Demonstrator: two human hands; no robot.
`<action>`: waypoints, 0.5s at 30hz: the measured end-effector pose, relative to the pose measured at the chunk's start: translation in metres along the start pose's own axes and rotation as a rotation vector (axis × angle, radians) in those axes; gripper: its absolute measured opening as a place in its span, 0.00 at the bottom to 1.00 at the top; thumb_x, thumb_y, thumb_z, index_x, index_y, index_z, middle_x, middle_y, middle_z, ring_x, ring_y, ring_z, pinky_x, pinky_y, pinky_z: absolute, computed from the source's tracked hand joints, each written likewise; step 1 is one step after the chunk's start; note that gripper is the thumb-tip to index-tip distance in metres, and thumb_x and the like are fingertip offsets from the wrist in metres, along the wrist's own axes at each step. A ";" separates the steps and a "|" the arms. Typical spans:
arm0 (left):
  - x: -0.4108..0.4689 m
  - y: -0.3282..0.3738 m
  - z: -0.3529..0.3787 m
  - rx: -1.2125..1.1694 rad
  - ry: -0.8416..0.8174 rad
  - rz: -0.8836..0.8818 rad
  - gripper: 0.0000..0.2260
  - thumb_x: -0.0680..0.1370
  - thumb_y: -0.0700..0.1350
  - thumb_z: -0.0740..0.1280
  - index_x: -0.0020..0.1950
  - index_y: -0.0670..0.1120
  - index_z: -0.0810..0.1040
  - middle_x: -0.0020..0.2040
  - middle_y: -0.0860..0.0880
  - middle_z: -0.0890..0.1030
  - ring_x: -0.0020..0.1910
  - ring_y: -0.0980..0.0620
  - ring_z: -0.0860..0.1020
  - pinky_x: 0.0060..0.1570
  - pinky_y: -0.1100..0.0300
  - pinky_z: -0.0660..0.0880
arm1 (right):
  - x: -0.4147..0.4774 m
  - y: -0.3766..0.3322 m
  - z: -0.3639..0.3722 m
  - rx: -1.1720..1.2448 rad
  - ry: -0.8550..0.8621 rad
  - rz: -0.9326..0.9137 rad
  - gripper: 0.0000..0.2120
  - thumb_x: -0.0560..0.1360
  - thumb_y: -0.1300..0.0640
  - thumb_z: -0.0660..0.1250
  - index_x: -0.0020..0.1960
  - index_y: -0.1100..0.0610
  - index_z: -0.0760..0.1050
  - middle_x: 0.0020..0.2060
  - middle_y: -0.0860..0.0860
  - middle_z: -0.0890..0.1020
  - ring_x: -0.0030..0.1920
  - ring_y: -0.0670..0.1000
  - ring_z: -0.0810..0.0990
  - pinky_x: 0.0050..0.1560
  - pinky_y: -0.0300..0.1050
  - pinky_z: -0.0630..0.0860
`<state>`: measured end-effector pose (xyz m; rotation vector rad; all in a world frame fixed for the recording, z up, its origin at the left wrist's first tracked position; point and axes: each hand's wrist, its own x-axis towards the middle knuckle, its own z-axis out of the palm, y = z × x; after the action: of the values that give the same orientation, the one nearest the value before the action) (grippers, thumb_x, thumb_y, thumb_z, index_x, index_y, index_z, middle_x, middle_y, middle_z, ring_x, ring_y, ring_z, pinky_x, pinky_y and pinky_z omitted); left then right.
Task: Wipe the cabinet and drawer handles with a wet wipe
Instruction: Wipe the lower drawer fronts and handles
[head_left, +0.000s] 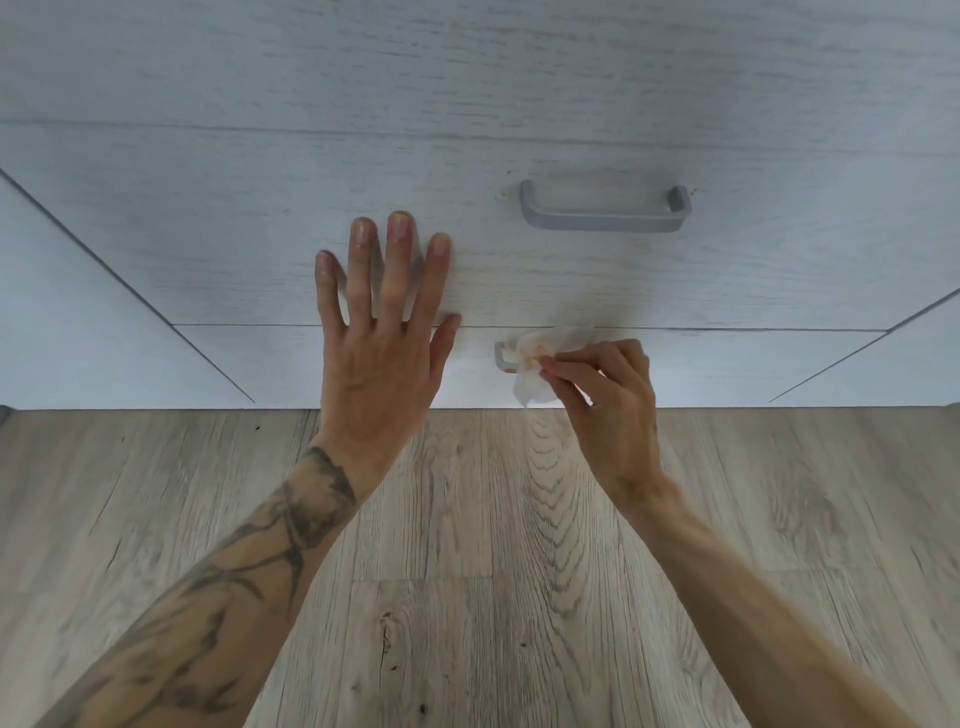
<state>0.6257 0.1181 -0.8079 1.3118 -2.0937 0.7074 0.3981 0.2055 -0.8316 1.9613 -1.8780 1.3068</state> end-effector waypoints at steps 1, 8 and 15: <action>0.000 0.000 0.000 -0.004 -0.002 -0.002 0.35 0.90 0.57 0.58 0.87 0.45 0.42 0.84 0.38 0.48 0.83 0.33 0.49 0.82 0.33 0.51 | 0.000 -0.004 0.004 0.010 0.001 0.012 0.06 0.76 0.64 0.78 0.52 0.58 0.88 0.45 0.51 0.85 0.51 0.57 0.77 0.50 0.56 0.79; 0.001 0.000 -0.001 -0.023 -0.001 0.001 0.35 0.90 0.57 0.58 0.87 0.45 0.42 0.84 0.37 0.49 0.83 0.32 0.51 0.82 0.32 0.52 | 0.007 -0.013 0.014 0.009 -0.053 -0.102 0.06 0.77 0.61 0.78 0.53 0.59 0.88 0.44 0.52 0.84 0.50 0.54 0.77 0.49 0.55 0.79; 0.001 0.001 -0.001 -0.017 0.002 -0.002 0.35 0.90 0.57 0.58 0.87 0.45 0.41 0.84 0.37 0.49 0.83 0.33 0.51 0.82 0.33 0.51 | 0.005 -0.024 0.019 0.026 -0.029 -0.021 0.05 0.76 0.63 0.79 0.51 0.60 0.88 0.43 0.52 0.84 0.50 0.55 0.76 0.48 0.57 0.79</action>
<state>0.6244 0.1188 -0.8069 1.3027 -2.0922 0.6882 0.4277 0.1950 -0.8291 2.0181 -1.8572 1.3102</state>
